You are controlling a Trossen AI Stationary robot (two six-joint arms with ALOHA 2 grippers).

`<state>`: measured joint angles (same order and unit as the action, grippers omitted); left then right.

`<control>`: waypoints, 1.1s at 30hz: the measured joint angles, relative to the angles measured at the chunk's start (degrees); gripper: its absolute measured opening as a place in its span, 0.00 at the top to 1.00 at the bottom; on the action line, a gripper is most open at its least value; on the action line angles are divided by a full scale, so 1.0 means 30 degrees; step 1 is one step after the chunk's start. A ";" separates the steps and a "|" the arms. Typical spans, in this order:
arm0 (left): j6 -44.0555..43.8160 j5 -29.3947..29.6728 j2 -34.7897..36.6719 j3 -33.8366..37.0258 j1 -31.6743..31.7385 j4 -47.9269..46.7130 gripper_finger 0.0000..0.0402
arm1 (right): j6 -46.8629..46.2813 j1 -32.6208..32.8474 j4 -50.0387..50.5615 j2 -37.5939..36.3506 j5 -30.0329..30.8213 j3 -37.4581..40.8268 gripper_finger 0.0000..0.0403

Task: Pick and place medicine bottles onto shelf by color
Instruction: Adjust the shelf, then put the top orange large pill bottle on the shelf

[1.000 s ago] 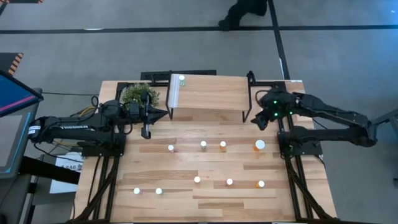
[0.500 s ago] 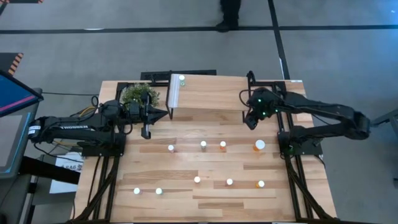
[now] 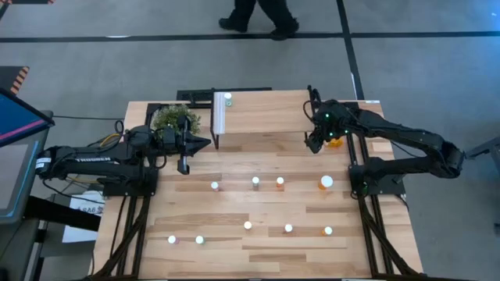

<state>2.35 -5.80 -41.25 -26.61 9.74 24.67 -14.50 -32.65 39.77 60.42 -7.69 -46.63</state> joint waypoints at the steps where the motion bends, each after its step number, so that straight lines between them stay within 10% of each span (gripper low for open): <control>1: -0.0006 0.0000 0.0000 0.0000 0.0000 0.0000 1.00 | 0.0016 -0.0036 0.0081 0.0000 -0.0022 0.0000 0.38; 15: 0.0001 -0.0015 0.0000 0.0000 0.0000 0.0000 1.00 | 0.1003 0.2152 0.6135 -0.1060 -0.1729 0.0000 0.38; 27: -0.0005 -0.0015 0.0000 0.0000 0.0000 0.0007 1.00 | 0.5509 0.2906 0.7447 0.0242 0.6825 0.0000 0.38; 33: -0.0017 -0.0029 0.0000 0.0000 0.0000 -0.0044 1.00 | 0.7732 0.1485 0.8429 0.1926 0.6525 0.0000 0.38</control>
<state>2.30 -5.89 -41.25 -26.61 9.74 24.53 8.69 -28.19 65.05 66.20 11.89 -46.63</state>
